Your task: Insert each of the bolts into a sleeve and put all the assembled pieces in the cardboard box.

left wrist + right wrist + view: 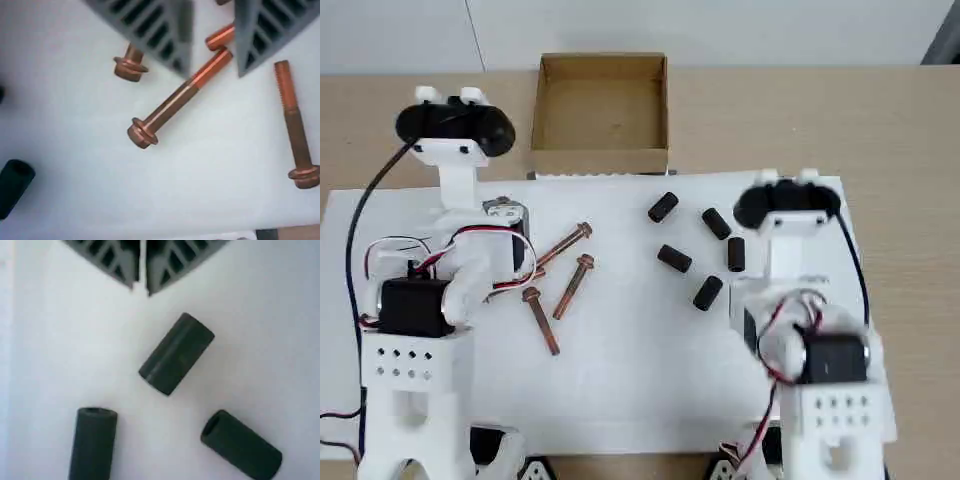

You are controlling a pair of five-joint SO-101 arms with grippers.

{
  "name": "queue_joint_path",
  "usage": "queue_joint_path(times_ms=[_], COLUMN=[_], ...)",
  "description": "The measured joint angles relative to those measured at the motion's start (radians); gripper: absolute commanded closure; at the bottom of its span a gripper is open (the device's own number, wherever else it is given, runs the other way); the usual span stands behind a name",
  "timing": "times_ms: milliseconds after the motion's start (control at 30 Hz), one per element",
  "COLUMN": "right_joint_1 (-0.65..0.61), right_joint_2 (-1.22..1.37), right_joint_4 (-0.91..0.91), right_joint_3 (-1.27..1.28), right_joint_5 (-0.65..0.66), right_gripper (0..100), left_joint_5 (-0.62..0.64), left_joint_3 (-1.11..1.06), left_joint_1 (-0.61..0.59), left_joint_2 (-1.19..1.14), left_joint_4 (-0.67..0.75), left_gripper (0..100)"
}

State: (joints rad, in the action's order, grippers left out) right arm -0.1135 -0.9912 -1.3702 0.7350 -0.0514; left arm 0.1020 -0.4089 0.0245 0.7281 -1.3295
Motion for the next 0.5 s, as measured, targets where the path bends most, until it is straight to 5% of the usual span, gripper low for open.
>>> queue_joint_path(times_ms=[500], right_joint_1=[0.000], right_joint_2=[0.618], right_joint_4=[-0.178], right_joint_3=[-0.450], right_joint_5=[0.000], right_gripper=[99.1], left_joint_5=[-0.336], left_joint_3=[-0.189], left_joint_1=[-0.032], left_joint_2=[0.000], left_joint_4=[-0.009], left_gripper=[90])
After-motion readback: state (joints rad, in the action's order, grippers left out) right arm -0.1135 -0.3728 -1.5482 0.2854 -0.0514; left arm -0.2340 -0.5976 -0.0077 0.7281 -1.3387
